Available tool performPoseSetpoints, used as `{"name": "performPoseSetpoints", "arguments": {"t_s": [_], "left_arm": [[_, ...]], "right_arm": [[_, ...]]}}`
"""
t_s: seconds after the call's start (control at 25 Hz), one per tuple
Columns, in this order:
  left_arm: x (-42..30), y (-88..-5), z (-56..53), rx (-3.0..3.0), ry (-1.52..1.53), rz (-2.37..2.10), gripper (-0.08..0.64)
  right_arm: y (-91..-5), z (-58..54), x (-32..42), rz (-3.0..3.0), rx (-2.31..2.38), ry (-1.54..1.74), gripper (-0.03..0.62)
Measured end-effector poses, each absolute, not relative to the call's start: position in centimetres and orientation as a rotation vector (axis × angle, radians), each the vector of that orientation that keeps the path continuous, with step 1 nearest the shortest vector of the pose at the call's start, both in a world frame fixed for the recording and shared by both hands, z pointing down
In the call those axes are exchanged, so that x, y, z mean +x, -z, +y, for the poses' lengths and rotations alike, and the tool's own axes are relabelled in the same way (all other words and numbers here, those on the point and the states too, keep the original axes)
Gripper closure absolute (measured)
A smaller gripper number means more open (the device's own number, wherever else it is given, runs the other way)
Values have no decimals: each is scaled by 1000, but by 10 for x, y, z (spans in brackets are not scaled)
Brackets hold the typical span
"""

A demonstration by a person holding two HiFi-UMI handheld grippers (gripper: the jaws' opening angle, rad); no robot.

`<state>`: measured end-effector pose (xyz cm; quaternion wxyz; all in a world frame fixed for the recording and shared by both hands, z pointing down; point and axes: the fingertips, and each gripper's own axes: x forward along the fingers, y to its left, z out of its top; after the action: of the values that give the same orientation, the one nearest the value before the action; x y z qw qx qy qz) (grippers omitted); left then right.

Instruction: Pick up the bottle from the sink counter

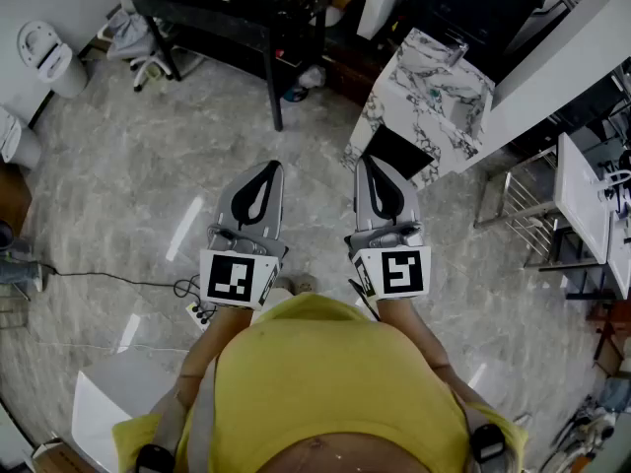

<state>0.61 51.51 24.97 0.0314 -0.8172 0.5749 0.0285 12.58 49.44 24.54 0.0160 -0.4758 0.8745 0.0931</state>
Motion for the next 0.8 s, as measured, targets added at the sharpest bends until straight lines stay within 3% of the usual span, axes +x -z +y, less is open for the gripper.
{"name": "performPoseSetpoints", "arguments": {"t_s": [0.4,0.8], "left_arm": [[25,-259,495,-2538,-99,1745,557],[8,-277,398,-2573,-107,1734,557]], "right_arm": [[-259,478,139,2722,-1422,-233,592],[-279,381,127,2725,-1451,-195,592]]}}
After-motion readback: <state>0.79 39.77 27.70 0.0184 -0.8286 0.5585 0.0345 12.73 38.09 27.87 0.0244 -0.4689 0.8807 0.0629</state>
